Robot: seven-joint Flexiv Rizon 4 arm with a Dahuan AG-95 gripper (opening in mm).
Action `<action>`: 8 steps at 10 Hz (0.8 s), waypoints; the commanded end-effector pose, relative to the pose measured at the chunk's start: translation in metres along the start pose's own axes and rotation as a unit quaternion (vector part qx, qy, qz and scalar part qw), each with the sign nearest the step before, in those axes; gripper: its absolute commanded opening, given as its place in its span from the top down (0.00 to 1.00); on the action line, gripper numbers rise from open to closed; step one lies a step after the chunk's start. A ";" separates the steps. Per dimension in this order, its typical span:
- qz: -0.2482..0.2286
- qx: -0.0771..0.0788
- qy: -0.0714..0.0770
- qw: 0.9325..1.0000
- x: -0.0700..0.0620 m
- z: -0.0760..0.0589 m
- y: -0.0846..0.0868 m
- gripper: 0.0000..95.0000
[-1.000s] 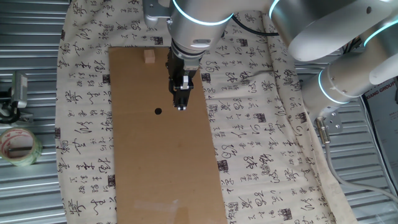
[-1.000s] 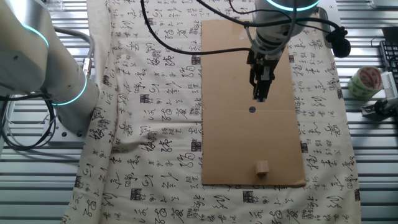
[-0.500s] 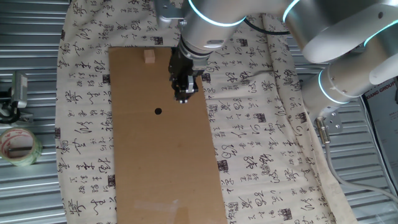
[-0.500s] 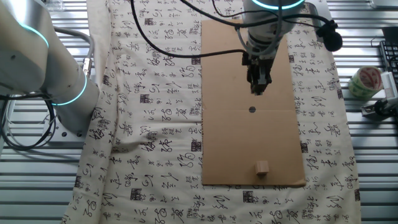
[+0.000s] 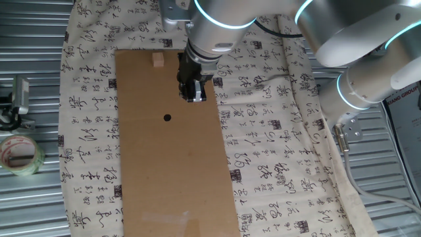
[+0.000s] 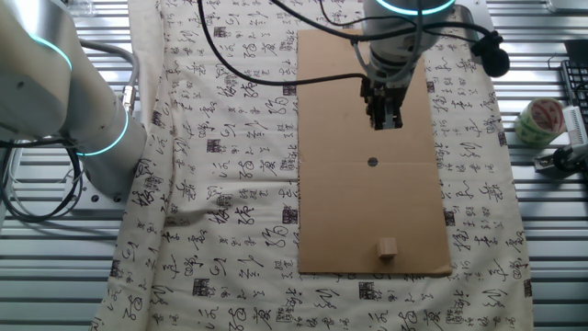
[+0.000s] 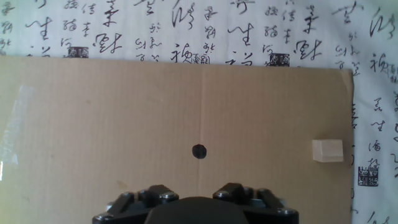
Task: Grab the block and place it at the designated location
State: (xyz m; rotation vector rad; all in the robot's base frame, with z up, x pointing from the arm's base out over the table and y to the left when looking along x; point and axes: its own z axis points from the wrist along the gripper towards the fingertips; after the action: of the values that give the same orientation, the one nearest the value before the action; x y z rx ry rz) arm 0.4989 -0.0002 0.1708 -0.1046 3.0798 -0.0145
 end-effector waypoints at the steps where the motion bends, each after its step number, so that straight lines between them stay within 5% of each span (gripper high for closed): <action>1: 0.000 0.000 0.001 1.000 -0.001 0.001 0.000 1.00; 8: 0.001 0.001 -0.005 1.000 0.004 0.012 -0.003 1.00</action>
State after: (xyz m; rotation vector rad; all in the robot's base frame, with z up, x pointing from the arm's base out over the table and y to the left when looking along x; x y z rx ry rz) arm 0.4965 -0.0044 0.1568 -0.0984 3.0617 -0.0198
